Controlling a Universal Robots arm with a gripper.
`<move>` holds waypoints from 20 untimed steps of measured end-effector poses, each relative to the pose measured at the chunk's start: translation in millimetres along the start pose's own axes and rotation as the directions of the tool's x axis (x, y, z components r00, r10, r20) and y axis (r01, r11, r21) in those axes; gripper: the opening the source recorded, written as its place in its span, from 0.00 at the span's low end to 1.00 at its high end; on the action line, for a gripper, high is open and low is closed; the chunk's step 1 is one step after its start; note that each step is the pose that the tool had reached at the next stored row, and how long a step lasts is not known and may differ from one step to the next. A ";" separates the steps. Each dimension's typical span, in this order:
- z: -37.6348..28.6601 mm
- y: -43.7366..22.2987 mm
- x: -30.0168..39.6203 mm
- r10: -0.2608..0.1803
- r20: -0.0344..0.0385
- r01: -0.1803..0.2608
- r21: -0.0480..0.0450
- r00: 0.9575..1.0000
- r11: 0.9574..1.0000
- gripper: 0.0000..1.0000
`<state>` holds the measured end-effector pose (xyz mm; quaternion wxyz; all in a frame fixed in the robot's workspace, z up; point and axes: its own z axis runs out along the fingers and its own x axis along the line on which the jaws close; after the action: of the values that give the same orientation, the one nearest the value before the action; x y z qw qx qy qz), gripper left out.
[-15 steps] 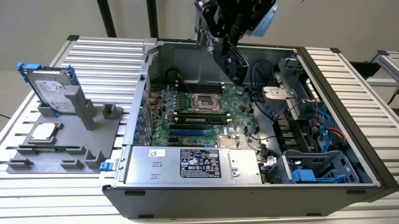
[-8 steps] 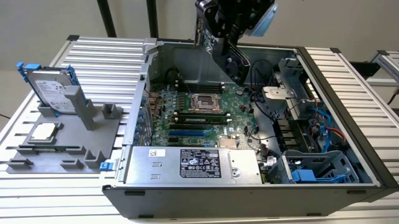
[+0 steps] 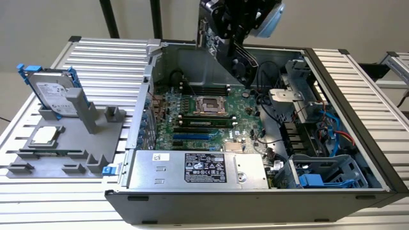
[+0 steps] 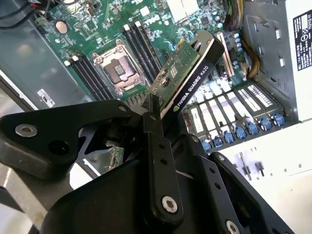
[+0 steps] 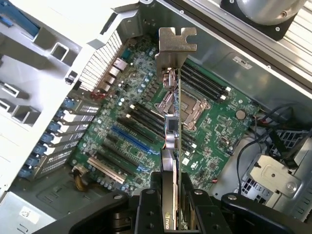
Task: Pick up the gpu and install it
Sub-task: 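Insert the gpu into the slot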
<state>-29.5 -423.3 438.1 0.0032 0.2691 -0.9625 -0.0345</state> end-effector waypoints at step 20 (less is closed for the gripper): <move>-1.5 0.1 0.0 -0.182 -0.013 0.182 -0.003 0.983 0.983 0.00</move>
<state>-29.4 -423.3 439.6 0.0065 0.3561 -0.9338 -0.0336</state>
